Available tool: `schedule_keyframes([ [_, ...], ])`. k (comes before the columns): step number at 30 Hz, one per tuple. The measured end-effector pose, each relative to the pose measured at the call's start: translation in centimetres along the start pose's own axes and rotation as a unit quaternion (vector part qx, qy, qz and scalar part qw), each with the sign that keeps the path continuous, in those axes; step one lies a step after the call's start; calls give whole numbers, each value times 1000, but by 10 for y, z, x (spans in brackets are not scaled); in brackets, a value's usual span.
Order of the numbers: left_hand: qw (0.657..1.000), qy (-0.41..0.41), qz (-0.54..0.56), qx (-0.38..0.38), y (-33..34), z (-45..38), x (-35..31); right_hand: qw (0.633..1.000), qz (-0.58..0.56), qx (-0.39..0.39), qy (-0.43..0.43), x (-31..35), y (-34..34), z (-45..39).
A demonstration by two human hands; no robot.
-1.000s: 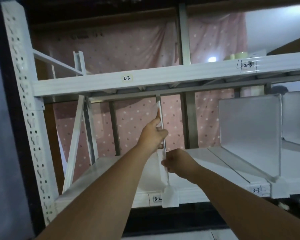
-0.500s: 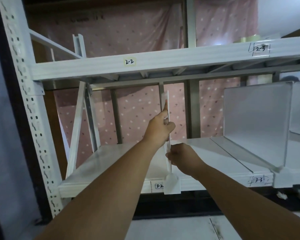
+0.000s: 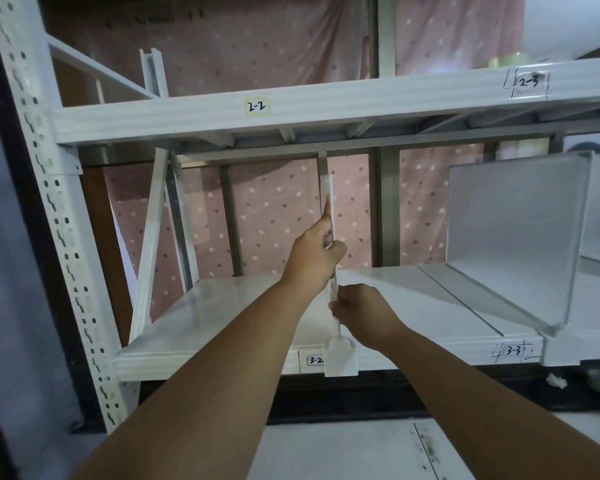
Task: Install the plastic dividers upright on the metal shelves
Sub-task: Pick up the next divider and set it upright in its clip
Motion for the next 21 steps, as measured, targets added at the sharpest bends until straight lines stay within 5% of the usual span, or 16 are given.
schedule_keyframes([
  [10, 1000, -11, 6, -2, -3, 4, 1, 1000, 22, 16, 12, 4, -2, -5],
  [21, 991, -70, -59, 95, -39, 31, 68, 993, 32, 108, 25, -27, -19, 4],
])
Point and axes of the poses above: each hand's wrist, its own z-axis away from the middle knuckle, its own y-axis out of the palm, x = y × z, the point moved 10 cm from there along -z, towards the middle knuckle, and after that the axes turned 12 degrees about -x, right-handed, at the moved point
